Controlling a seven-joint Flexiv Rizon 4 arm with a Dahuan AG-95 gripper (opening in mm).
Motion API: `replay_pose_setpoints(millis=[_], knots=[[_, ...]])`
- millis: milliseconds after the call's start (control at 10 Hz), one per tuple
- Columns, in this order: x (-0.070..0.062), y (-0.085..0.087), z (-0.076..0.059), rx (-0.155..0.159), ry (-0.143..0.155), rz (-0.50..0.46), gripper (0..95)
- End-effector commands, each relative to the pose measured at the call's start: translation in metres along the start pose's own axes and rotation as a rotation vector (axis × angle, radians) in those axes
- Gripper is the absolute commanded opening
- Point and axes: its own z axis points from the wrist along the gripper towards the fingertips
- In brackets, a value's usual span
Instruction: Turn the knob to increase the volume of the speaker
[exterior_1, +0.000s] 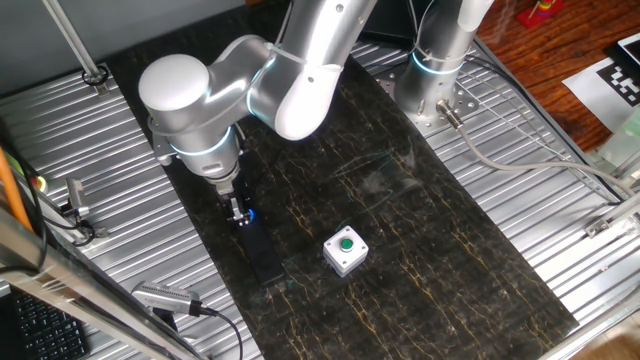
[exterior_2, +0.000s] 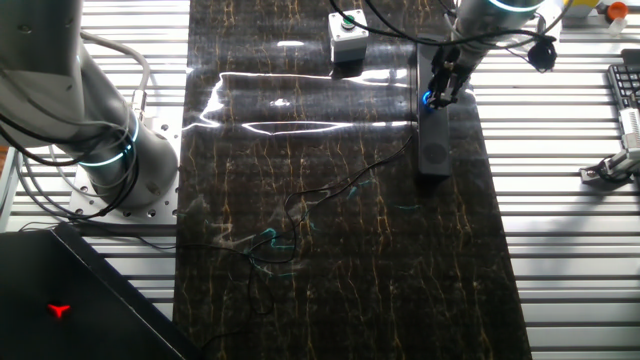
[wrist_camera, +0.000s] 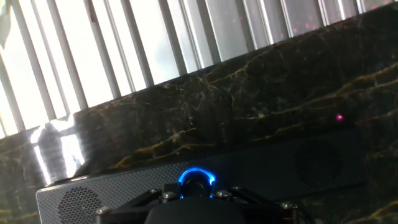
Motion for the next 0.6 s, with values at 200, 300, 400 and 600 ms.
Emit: replay_pose_setpoints(millis=[200, 300, 400, 600], knots=[[0.0003, -0.0004, -0.0004, 0.01, -0.004, -0.035, 38.0], [0.0003, -0.0004, -0.0004, 0.011, -0.004, -0.055, 57.0], [0.0003, -0.0003, -0.0004, 0.011, -0.005, -0.075, 57.0], [0.0004, -0.0003, -0.0008, 0.007, -0.006, -0.159, 38.0]])
